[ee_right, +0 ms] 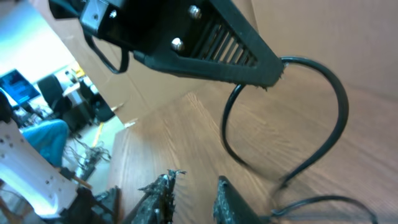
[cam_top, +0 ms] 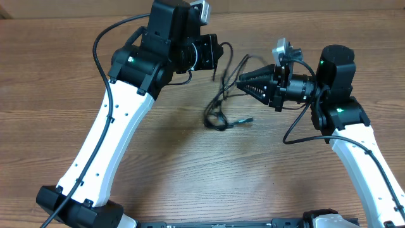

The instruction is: Untangle cables

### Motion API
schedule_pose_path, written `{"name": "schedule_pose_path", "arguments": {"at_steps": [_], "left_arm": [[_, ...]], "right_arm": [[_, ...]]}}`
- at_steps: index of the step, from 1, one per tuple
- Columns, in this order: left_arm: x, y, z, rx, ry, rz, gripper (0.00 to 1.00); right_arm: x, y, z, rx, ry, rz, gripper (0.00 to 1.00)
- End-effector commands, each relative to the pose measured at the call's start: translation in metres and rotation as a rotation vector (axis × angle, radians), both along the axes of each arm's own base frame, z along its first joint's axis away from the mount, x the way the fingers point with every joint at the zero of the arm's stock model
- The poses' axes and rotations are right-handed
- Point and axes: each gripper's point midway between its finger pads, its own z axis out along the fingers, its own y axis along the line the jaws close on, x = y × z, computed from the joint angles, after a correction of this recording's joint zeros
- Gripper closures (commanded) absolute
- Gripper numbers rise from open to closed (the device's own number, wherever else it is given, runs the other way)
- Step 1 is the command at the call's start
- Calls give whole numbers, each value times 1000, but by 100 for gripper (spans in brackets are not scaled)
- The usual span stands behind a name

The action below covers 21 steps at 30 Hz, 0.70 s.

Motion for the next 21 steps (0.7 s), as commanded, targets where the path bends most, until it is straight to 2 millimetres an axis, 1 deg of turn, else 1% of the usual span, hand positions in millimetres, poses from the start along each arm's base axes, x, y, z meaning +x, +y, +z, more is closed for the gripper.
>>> {"name": "schedule_pose_path", "arguments": {"at_steps": [1,5,9,17,19,21], "left_arm": [[2,5,-2,19,2,22,96],[0,6,-6,42,-2,0,96],[-5,1,-4,38,-18,-56,96],[-7,2,-6,60,-31,-81,96],[-6,3,-7,74,-42,-88,96],[-6,4,-7,87,-53,-96,96]], "right_arm": [[-4,2,5,5,-22,18,67],[-4,2,5,5,-22,18,66],[-4,2,5,4,-22,18,66],[-3,1,4,2,-16,13,65],[0,0,-1,-11,9,-15,64],[4,-2,-8,-28,43,-49,61]]}}
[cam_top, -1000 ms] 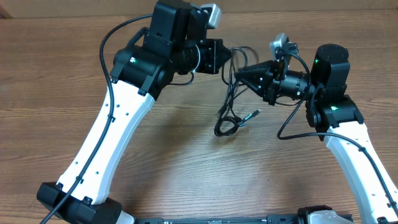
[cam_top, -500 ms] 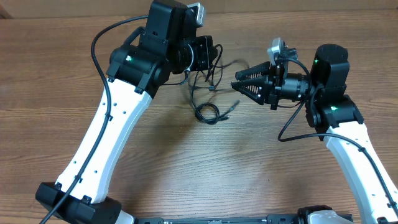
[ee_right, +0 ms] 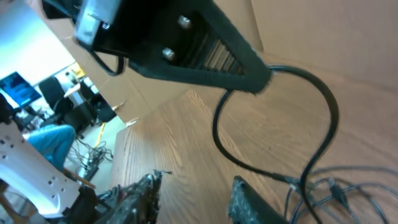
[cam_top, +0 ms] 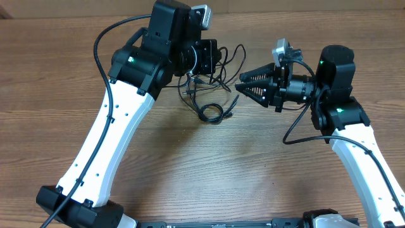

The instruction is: Untangle cables

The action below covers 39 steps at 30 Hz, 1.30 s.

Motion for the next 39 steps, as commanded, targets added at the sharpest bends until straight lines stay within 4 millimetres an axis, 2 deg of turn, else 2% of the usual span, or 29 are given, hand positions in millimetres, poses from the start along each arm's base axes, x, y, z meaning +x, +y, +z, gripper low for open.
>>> {"name": "schedule_pose_path", "arguments": {"at_steps": [1,3,7,11,13,14,15,16,17,18,19,23,26,29,31,36,39], "left_arm": [[1,2,0,30,-39,-37,95],[4,8,-3,67,-50,-14,86],[18,34,-12,191,-76,112,87],[35,76,-16,366,-126,298,96],[41,99,-15,436,-142,403,95],[44,117,-14,482,-150,483,95],[46,126,-14,502,-150,521,87],[48,135,-14,516,-149,554,70],[51,147,-18,532,-133,582,34],[51,151,-21,535,-117,585,14],[51,155,-26,539,-97,585,1],[46,158,-46,526,-5,541,0],[40,155,-57,514,54,503,0],[34,143,-64,498,85,418,0],[31,133,-66,484,86,337,0],[13,110,-76,490,79,62,0],[4,108,-89,510,102,-14,0]], "right_arm": [[6,-2,-5,-29,18,-53,57],[9,-5,-12,-47,51,-84,53],[13,-9,-23,-79,98,-133,49],[13,-10,-29,-92,131,-146,49],[12,-10,-30,-94,140,-146,49],[12,-10,-30,-94,141,-145,49],[12,-10,-30,-94,141,-145,49],[12,-10,-30,-94,141,-145,49],[12,-10,-30,-94,141,-145,49],[12,-10,-30,-94,141,-145,49],[12,-10,-30,-94,141,-146,49],[12,-11,-30,-96,141,-149,48],[13,-12,-33,-104,155,-159,42],[8,-12,-39,-112,200,-156,22],[5,-12,-44,-116,238,-156,2],[-4,-14,-56,-134,330,-154,0],[-7,-14,-59,-140,358,-153,0]]}}
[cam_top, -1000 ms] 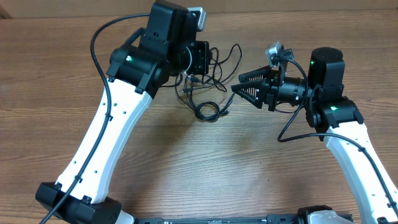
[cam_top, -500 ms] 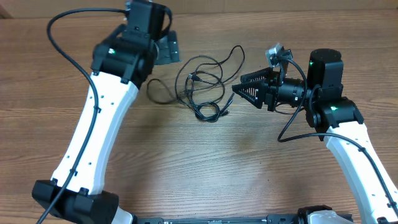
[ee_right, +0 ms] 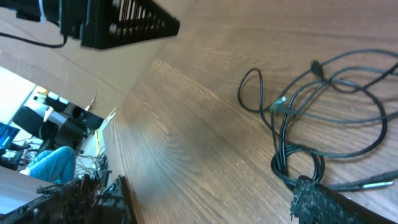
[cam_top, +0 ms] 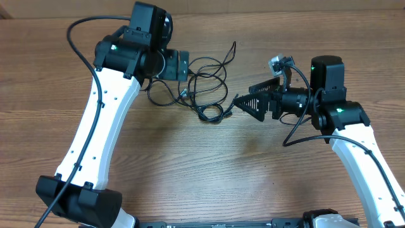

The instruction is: Untangle cables

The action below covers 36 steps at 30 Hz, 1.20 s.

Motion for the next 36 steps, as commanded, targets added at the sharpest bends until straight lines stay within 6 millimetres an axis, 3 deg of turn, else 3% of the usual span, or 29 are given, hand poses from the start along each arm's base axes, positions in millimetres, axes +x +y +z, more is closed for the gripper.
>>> {"name": "schedule_pose_path", "arguments": {"at_steps": [1,6,10,14,20,22,24,31,36], "left_arm": [[-16,-15,-26,-3,82,-188,0],[-23,-14,-66,14,144,-196,1],[-28,-24,-90,-44,173,-226,0],[-36,-43,-106,-107,168,-364,0],[-50,-50,-151,-60,167,-486,3],[-55,-51,-163,-86,196,-423,16],[-61,-51,-174,-113,231,-348,22],[-77,-47,-197,-177,343,-97,21],[-66,-31,-202,-141,321,182,22]], "right_arm": [[-3,1,0,-3,14,3,0],[2,-8,-30,-67,176,-90,0],[7,-11,-54,-102,261,-120,0],[12,-11,-77,-110,346,-131,0],[19,-14,-99,-147,388,-154,0],[20,-15,-100,-157,386,-162,0],[21,-15,-100,-156,383,-162,0],[21,-15,-100,-156,382,-162,0],[21,-15,-99,-155,378,-162,0]]}}
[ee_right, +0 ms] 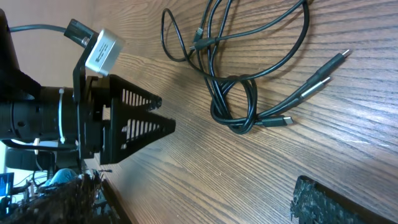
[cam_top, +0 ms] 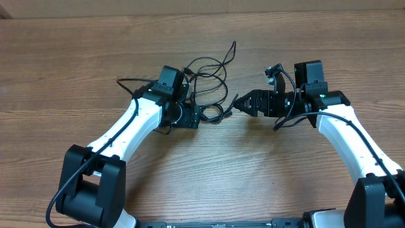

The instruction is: Untangle cables

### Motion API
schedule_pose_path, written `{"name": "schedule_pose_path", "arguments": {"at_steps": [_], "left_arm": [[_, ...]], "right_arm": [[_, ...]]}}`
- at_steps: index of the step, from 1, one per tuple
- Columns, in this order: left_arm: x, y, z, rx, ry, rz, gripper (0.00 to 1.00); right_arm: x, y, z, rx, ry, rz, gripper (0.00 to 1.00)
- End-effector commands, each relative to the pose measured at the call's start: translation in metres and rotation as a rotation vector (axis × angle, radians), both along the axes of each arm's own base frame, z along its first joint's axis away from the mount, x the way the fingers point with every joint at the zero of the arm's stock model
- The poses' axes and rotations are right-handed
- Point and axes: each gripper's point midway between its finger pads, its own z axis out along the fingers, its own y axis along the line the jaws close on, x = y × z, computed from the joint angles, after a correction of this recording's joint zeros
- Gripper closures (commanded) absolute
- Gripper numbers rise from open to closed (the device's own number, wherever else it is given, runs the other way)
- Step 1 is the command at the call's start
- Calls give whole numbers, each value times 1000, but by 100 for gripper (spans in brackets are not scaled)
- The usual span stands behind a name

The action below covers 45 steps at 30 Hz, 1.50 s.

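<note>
A tangle of thin black cables (cam_top: 209, 73) lies on the wooden table, its loops spread toward the back. They meet in a tight knot (ee_right: 233, 106), with metal-tipped plugs (ee_right: 323, 71) fanned out beside it. My left gripper (cam_top: 192, 118) is low at the knot's left side; in the right wrist view its ribbed fingers (ee_right: 146, 127) stand slightly apart with nothing between them. My right gripper (cam_top: 239, 102) points at the knot from the right. It is open wide and empty, with a short gap to the cables.
The brown wooden table (cam_top: 266, 171) carries only the cables. A cardboard wall runs along the back edge (cam_top: 316, 6). Each arm's own black lead (cam_top: 126, 82) loops beside it.
My left arm has come from the back left, above the table, down to the table beside the knot. The right gripper stays open to the right of it. The cables lie much as before.
At first my left gripper held a cable loop up in the air, with the right gripper's fingers nearly together close to it. Then the right gripper was open wider. Later the cables lay loose on the table, both grippers empty. Now both flank the knot.
</note>
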Motion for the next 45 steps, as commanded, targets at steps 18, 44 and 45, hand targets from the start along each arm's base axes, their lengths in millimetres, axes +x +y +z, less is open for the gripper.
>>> {"name": "schedule_pose_path", "arguments": {"at_steps": [18,44,45], "left_arm": [[15,7,-26,93,8,550,3],[36,17,-58,175,-57,559,5],[36,17,-59,179,-55,552,6]], "right_arm": [[5,2,4,1,-29,3,0],[6,2,4,2,-33,3,0],[6,2,4,2,-33,3,0]]}}
